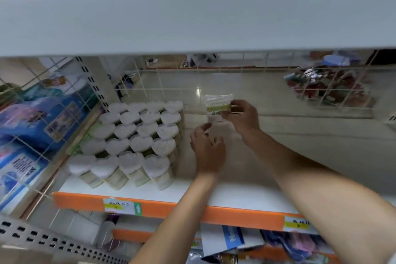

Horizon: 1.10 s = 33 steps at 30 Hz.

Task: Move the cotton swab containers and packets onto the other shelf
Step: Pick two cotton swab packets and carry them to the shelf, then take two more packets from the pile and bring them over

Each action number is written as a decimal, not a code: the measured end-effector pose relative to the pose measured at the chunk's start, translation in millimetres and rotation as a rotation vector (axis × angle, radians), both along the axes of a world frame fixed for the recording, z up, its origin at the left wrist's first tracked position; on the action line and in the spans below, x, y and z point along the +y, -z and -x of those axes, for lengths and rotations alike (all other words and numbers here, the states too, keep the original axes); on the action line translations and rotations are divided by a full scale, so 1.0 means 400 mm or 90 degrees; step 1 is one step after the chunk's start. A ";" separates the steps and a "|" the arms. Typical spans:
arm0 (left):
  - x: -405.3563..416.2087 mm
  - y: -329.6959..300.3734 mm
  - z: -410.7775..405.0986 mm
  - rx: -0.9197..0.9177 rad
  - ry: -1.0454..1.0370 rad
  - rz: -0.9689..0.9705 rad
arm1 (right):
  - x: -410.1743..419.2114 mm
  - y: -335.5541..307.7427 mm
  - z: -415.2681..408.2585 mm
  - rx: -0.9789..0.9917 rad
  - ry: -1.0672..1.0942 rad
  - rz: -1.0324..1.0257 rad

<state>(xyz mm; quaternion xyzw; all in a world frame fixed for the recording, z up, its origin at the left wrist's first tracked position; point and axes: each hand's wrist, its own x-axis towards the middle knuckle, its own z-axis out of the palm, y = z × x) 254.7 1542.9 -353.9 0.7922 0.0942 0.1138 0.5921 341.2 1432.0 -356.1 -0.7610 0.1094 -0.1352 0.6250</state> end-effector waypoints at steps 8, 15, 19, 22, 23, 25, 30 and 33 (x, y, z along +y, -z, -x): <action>0.021 0.026 0.031 0.000 0.035 0.016 | 0.026 0.021 -0.002 0.062 0.119 0.025; -0.013 -0.004 0.029 0.046 0.084 0.051 | -0.010 -0.043 0.081 0.209 0.053 -0.025; -0.056 -0.033 0.045 0.055 0.118 0.064 | -0.093 -0.054 0.188 0.210 0.044 -0.095; -0.100 -0.036 0.062 0.096 0.161 0.059 | -0.167 -0.053 0.280 0.202 0.088 -0.133; -0.120 -0.041 0.069 0.107 0.173 0.059 | -0.192 -0.056 0.308 0.204 0.112 -0.121; -0.171 -0.051 0.083 0.107 0.215 0.066 | -0.241 -0.064 0.360 0.220 0.152 -0.072; -0.332 -0.084 0.145 0.121 0.360 0.021 | -0.363 -0.076 0.491 0.217 0.214 -0.075; -0.428 -0.103 0.203 0.138 0.442 -0.043 | -0.439 -0.081 0.579 0.200 0.260 -0.094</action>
